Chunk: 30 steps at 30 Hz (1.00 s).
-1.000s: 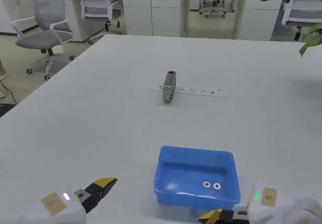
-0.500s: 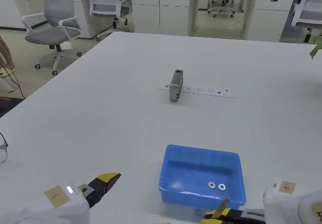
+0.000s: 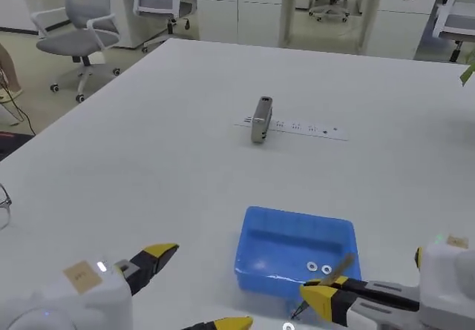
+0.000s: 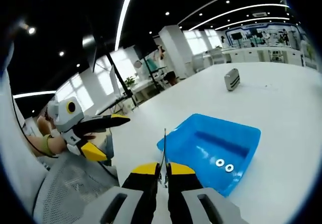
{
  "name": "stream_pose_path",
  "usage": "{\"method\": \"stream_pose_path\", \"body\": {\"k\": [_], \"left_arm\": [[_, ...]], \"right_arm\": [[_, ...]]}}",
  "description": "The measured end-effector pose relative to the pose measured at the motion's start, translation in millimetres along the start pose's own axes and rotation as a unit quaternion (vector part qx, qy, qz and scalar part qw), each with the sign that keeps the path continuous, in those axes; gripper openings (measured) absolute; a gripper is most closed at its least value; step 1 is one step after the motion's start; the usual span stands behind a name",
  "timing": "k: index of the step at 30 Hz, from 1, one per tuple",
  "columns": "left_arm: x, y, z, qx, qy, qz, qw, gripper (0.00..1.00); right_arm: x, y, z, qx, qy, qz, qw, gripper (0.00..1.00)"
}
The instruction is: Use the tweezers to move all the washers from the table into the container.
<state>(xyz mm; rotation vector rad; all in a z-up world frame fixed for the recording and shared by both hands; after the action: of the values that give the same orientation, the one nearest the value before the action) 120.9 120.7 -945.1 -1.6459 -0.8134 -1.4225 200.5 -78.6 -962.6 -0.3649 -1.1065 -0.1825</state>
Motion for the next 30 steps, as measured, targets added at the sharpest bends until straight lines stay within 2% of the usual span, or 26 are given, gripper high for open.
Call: {"method": "stream_pose_path", "body": {"k": [18, 23, 30], "left_arm": [[0.7, -0.4, -0.2, 0.001, 0.001, -0.004, 1.0, 0.78], [1.0, -0.6, 0.5, 0.004, 0.003, -0.005, 1.0, 0.79], [0.8, -0.1, 0.2, 0.005, 0.011, -0.001, 0.9999, 0.83]], "right_arm": [[53.1, 16.7, -3.3, 0.017, -0.06, -0.024, 0.9978, 0.03], [62.1, 25.9, -14.7, 0.008, -0.074, -0.021, 0.997, 0.03], [61.1, 35.7, -34.3, -0.007, -0.075, -0.005, 0.9971, 0.03]]}}
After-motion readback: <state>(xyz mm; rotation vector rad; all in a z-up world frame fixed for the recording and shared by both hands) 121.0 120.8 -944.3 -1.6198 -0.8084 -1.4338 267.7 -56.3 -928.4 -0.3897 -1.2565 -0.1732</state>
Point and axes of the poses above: the centre of the closed fingertips' face, and the gripper's own axes: y roughly forward along the fingers, z roughly to its left, x roughly out of its top, the point moved 8 cm from there along -y, roughly backward along the fingers, and after that the axes turned 12 degrees about -z, right-handed, at the moved point
